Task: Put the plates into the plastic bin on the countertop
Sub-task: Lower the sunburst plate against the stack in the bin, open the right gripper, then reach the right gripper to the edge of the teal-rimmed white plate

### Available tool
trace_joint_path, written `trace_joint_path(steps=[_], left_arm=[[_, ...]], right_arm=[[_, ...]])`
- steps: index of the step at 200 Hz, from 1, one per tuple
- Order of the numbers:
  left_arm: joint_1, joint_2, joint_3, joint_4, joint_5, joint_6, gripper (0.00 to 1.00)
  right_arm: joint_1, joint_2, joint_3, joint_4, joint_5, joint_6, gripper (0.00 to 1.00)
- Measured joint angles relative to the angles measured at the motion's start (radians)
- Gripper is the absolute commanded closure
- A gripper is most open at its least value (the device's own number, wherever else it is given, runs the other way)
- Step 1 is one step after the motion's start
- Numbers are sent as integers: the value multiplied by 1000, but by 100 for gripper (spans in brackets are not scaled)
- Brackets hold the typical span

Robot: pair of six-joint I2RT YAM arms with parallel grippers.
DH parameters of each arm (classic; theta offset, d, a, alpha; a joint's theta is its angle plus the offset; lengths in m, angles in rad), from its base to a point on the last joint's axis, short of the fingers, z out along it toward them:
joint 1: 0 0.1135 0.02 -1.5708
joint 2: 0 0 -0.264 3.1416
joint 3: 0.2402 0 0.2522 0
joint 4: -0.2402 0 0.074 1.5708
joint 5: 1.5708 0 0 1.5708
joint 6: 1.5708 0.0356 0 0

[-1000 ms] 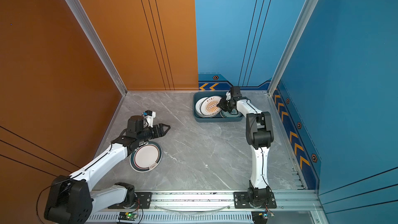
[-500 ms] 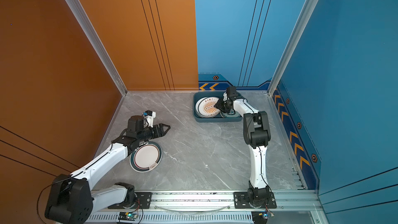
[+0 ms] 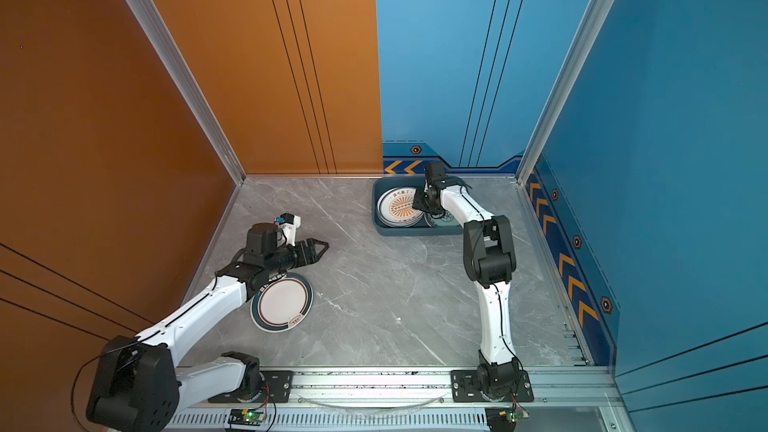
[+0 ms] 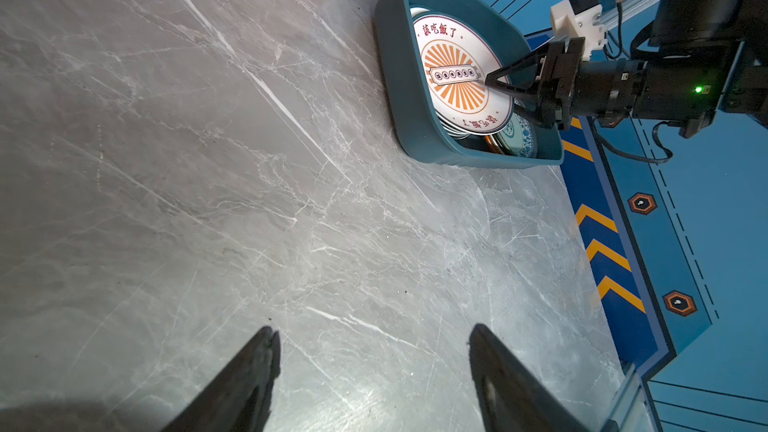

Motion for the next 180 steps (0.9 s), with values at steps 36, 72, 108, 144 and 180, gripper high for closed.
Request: trace_joint_path(steps=[36,72,108,144,180], left_arm=[[0,0,0,0,0,0,25],[0,-6,0,-2,0,0,25],[8,-43,0,-24,-16,0,25],[69,-108,0,-68,-61,-3,25],[148,-178,0,-106,-100,-8,25]], right_arm=[[0,0,14,-29,41,-24,51],[0,-3,13,-43,55,-32,51],[9,-101,-60,-37,35,-46,51],[60,-272,-113,-20,-75,-45,51],[187,-330,-177,76,-244,-2,51]])
